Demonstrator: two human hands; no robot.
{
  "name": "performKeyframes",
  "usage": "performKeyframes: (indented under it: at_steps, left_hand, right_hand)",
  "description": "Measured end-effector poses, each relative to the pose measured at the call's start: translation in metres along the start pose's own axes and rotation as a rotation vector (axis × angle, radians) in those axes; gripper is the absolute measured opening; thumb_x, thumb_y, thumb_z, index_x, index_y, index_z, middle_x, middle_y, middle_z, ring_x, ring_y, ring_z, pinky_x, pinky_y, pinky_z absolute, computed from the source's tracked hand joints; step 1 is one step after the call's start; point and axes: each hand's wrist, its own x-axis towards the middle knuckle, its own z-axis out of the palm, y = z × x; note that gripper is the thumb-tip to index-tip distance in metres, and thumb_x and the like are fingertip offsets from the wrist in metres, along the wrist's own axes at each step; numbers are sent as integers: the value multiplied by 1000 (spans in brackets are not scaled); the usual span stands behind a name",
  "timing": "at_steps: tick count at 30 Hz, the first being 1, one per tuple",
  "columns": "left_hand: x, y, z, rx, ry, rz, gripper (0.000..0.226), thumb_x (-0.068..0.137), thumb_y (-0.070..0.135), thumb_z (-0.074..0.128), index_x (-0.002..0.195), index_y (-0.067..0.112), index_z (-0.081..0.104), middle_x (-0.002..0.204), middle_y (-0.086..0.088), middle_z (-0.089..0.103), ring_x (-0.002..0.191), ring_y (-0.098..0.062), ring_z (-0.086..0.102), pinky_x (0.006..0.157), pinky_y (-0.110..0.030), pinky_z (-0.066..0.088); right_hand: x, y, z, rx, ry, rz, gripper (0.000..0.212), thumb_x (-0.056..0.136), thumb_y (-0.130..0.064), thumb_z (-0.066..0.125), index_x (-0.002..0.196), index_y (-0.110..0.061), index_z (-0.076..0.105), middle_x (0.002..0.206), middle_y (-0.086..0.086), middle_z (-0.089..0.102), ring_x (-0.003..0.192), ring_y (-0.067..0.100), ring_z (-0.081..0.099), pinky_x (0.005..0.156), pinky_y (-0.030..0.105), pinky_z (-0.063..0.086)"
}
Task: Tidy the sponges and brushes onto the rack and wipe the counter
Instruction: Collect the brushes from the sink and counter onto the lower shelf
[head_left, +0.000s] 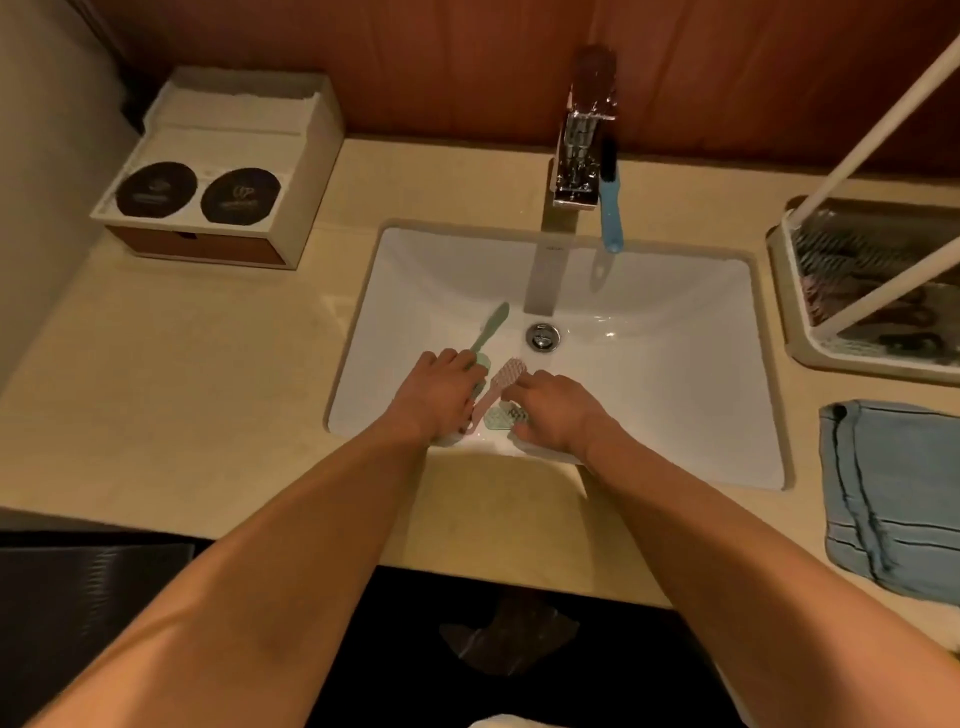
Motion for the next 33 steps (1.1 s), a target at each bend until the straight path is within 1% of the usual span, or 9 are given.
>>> performKeyframes:
  at_steps: [5, 8, 10, 12, 16, 20, 22, 29, 33]
  left_hand:
    - [9, -1, 3, -40, -137, 76, 41, 88, 21, 68, 128, 20, 56, 140, -5, 39, 107, -29, 51, 80, -38, 46]
    - [16, -7, 5, 61, -155, 123, 36, 101, 23, 54, 137, 19, 55, 146, -9, 39, 125, -33, 47, 99, -44, 46]
    - [21, -11, 6, 179, -132, 163, 38, 100, 27, 58, 138, 22, 55, 148, -10, 39, 126, -33, 47, 101, -44, 44]
    - [20, -15, 7, 242, -91, 204, 40, 94, 28, 68, 131, 21, 59, 140, -11, 47, 116, -31, 54, 93, -41, 48]
    - [19, -21, 6, 390, 102, 304, 24, 75, 15, 83, 96, 12, 71, 105, -11, 66, 84, -29, 63, 69, -38, 51]
    - [13, -17, -9, 430, 117, 283, 30, 89, 18, 66, 119, 14, 61, 129, -9, 54, 113, -29, 53, 94, -40, 43]
    - [11, -15, -21, 371, 119, 274, 31, 95, 24, 57, 124, 13, 58, 133, -9, 51, 119, -29, 49, 100, -40, 39]
    - [-10, 23, -76, 60, 44, 119, 25, 95, 30, 62, 111, 13, 50, 106, -7, 67, 85, -29, 66, 72, -38, 51]
    - [-19, 42, -93, -66, 107, 100, 41, 92, 45, 69, 108, 15, 46, 102, -4, 63, 87, -26, 60, 65, -35, 40]
  right_hand:
    - [15, 3, 11, 47, -58, 21, 51, 88, -41, 66, 134, -21, 55, 123, 7, 61, 105, 28, 60, 84, 40, 52]
    - [25, 4, 18, 55, -71, 25, 44, 91, -41, 64, 130, -20, 57, 120, 8, 59, 106, 30, 59, 80, 37, 49]
    - [30, 3, 20, 66, -72, 36, 40, 96, -41, 56, 129, -18, 58, 120, 9, 59, 107, 30, 58, 77, 35, 44]
    - [32, 2, 19, 72, -85, 33, 40, 97, -39, 55, 130, -15, 59, 120, 11, 58, 109, 31, 58, 74, 33, 39]
    - [25, 3, 14, 81, -79, 47, 33, 96, -33, 59, 121, -11, 61, 116, 11, 59, 105, 31, 58, 74, 35, 41]
    - [6, 13, 3, 73, -22, 81, 29, 89, -26, 64, 115, -14, 62, 111, 10, 60, 98, 30, 60, 78, 38, 47]
    - [-7, 17, -8, 46, 2, 97, 31, 89, -31, 65, 116, -15, 62, 110, 9, 60, 96, 30, 61, 78, 38, 46]
    - [-57, 32, -47, 45, 97, 192, 32, 94, -27, 61, 124, -14, 57, 118, 12, 55, 101, 32, 59, 81, 40, 47]
    - [-84, 40, -64, 146, 146, 241, 30, 96, -21, 63, 123, -10, 55, 118, 14, 50, 93, 35, 60, 79, 41, 51]
